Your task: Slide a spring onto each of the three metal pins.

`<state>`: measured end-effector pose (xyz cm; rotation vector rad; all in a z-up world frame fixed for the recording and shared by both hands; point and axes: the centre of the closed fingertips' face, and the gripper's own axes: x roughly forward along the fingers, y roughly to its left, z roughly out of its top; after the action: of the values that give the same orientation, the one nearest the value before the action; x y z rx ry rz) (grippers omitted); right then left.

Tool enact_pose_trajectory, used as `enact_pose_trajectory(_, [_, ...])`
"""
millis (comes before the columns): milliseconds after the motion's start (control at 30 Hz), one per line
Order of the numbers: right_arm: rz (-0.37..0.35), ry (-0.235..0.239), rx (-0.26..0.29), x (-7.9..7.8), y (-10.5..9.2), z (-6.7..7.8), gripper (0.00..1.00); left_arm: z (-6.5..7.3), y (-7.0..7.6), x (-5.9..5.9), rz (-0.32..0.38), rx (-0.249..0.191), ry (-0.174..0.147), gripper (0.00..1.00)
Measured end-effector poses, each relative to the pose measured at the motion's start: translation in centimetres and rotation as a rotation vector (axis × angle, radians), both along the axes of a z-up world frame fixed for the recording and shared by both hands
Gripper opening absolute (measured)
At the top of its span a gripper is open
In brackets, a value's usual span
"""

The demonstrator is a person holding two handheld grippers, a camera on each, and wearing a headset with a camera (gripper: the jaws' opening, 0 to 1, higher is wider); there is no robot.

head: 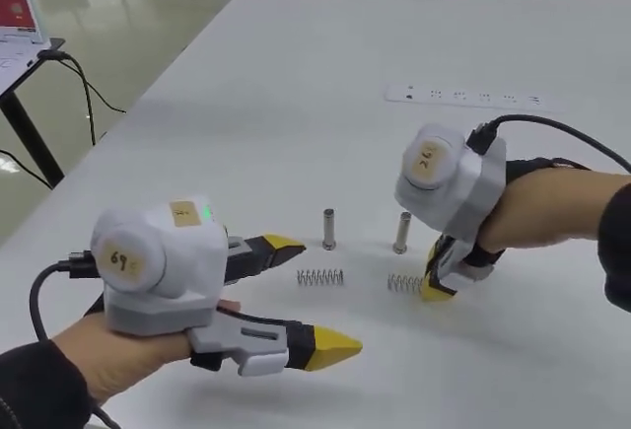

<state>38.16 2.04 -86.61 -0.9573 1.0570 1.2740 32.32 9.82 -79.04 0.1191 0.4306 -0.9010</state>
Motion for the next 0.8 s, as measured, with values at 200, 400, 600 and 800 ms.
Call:
enact_pose_trajectory(200, [0.018,-0.027,-0.002,-0.2,0.0,-0.1,0.07,0.0,-0.2,-0.1,-0.009,0.003,0.001,0.68])
enact_pose_trajectory(400, [0.082,-0.064,0.036,-0.4,0.0,0.0,0.07,0.1,-0.2,-0.1,-0.01,0.001,-0.003,0.66])
enact_pose_trajectory(600, [0.048,-0.045,0.06,-1.1,-0.3,0.0,0.07,0.2,-0.3,-0.4,-0.017,0.0,-0.007,0.63])
enact_pose_trajectory(800, [0.079,-0.038,0.065,-1.9,-0.4,1.5,0.07,0.3,-0.5,-0.5,-0.027,-0.003,-0.011,0.6])
